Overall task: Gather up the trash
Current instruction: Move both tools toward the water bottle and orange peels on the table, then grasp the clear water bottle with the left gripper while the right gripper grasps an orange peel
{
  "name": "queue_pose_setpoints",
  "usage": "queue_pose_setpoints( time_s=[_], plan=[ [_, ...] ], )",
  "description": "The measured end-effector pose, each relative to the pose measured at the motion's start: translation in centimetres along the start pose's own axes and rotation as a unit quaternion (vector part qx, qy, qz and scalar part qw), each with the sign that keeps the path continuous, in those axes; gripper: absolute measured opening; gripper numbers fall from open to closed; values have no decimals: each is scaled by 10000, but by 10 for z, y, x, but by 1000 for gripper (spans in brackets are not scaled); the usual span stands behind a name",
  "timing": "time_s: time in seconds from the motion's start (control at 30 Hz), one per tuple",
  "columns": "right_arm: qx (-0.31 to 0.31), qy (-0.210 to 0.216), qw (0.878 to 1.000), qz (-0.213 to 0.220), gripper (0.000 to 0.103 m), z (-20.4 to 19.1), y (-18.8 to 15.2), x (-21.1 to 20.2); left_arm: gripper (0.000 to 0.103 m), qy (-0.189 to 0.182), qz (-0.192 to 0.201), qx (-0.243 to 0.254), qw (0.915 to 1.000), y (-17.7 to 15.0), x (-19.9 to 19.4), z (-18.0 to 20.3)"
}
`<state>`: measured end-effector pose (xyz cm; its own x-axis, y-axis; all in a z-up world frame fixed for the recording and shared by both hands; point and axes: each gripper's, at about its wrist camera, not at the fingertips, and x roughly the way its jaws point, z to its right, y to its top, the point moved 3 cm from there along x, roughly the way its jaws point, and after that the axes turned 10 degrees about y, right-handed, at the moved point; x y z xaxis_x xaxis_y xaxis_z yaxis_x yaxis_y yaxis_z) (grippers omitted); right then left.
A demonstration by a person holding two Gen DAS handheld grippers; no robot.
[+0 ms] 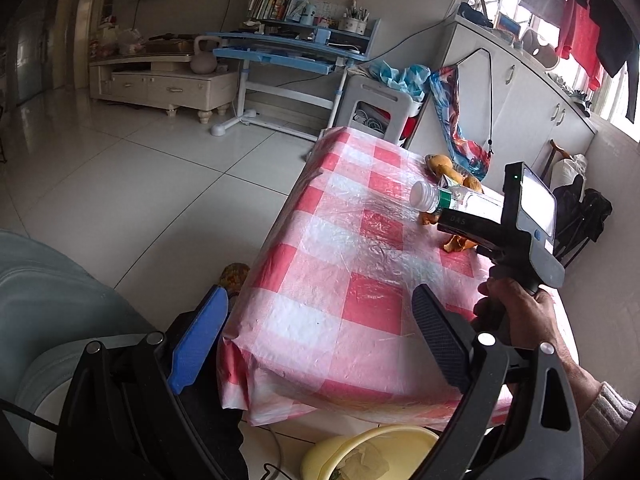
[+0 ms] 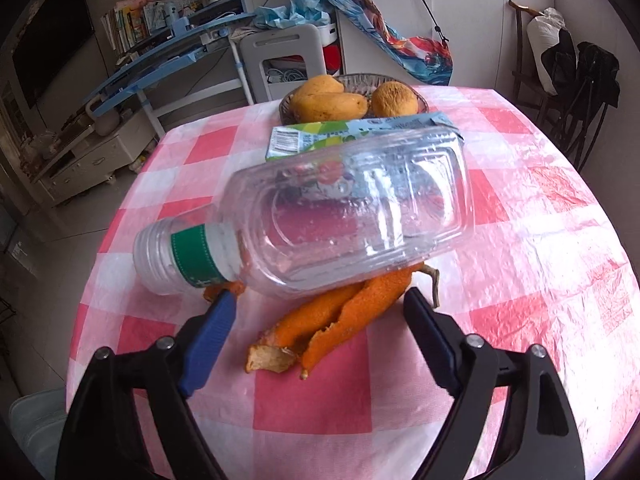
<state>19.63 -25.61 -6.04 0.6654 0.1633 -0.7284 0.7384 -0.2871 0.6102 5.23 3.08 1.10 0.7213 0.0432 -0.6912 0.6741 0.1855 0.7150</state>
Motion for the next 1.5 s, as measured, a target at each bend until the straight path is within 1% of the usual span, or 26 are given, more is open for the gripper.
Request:
queue_pose_setpoints(
  time_s=[0.03, 0.1, 0.13, 0.17, 0.2, 0.3, 0.4, 0.47, 0.53, 0.63, 0.7, 0.77, 0.83, 0.87, 0.9, 1.0, 1.13, 1.2, 1.23, 1.27, 1.33, 1.37, 1.4, 1.43, 1.47, 1.5],
  plan=[
    [-69, 58, 9999, -51, 66, -1, 2, 2, 90, -2, 10, 26, 10000, 0, 0, 1],
    [-201, 76, 9996, -156, 44, 8, -1, -6, 90, -42, 11, 103, 9999, 0, -1, 4],
    [-197, 173, 9994, -227, 40, 12, -2, -10, 90, -81, 13, 164, 9998, 0, -2, 7],
    [-199, 265, 9990, -303, 31, 18, -4, -14, 90, -122, 37, 245, 9996, 0, -4, 10],
    [-223, 324, 9985, -370, 25, 24, -7, -19, 90, -172, 72, 337, 9993, 1, -6, 13],
    [-298, 499, 9969, -532, 20, 43, -17, -34, 90, -366, 165, 723, 9966, 10, -10, 29],
    [-332, 653, 9947, -728, 19, 58, -25, -50, 90, -520, 363, 1167, 9911, 25, -12, 53],
    [-438, 710, 9925, -895, 19, 65, -31, -60, 90, -568, 575, 1503, 9853, 38, -11, 74],
    [-605, 671, 9907, -1017, 19, 72, -40, -71, 90, -644, 791, 1858, 9773, 50, -7, 101],
    [-683, 636, 9902, -1038, 20, 85, -43, -80, 90, -679, 961, 2441, 9626, 59, 8, 144],
    [-543, 763, 9909, -969, 20, 94, -44, -84, 90, -718, 1026, 2769, 9527, 63, 20, 172],
    [-394, 912, 9908, -917, 21, 98, -43, -84, 90, -834, 1063, 3109, 9408, 66, 31, 197],
    [-368, 1011, 9904, -863, 23, 98, -42, -84, 90, -855, 1119, 3479, 9269, 70, 44, 220],
    [-368, 1055, 9901, -847, 26, 98, -41, -84, 90, -868, 1118, 3647, 9203, 71, 52, 231],
    [-374, 1100, 9897, -839, 30, 97, -40, -83, 90, -867, 1079, 3766, 9160, 73, 60, 240],
    [-470, 1089, 9899, -774, 40, 95, -38, -81, 90, -989, 826, 4038, 9057, 76, 86, 264],
    [-676, 946, 9907, -703, 42, 91, -37, -78, 90, -972, 484, 4139, 9038, 72, 114, 283],
    [-787, 850, 9908, -706, 42, 88, -38, -77, 89, -903, 333, 4248, 9001, 63, 120, 290],
    [-855, 805, 9905, -722, 42, 87, -39, -77, 81, -880, 274, 4295, 8984, 58, 121, 291],
    [-895, 772, 9903, -735, 39, 88, -40, -77, 67, -855, 197, 4341, 8966, 54, 122, 293],
    [-856, 787, 9904, -751, 31, 90, -40, -78, 61, -646, 266, 4385, 8960, 47, 122, 295],
    [-818, 810, 9905, -758, 27, 93, -41, -78, 56, -605, 269, 4360, 8975, 46, 119, 294],
    [-781, 829, 9906, -760, 24, 94, -41, -79, 53, -604, 195, 4279, 9016, 46, 115, 292],
    [-727, 867, 9907, -761, 24, 97, -41, -80, 47, -635, 78, 4148, 9076, 47, 112, 288],
    [-666, 904, 9907, -769, 23, 99, -41, -80, 32, -684, -30, 4009, 9136, 49, 107, 284],
    [-620, 932, 9907, -777, 22, 100, -42, -81, 27, -725, -148, 3882, 9186, 50, 101, 278]
  ],
)
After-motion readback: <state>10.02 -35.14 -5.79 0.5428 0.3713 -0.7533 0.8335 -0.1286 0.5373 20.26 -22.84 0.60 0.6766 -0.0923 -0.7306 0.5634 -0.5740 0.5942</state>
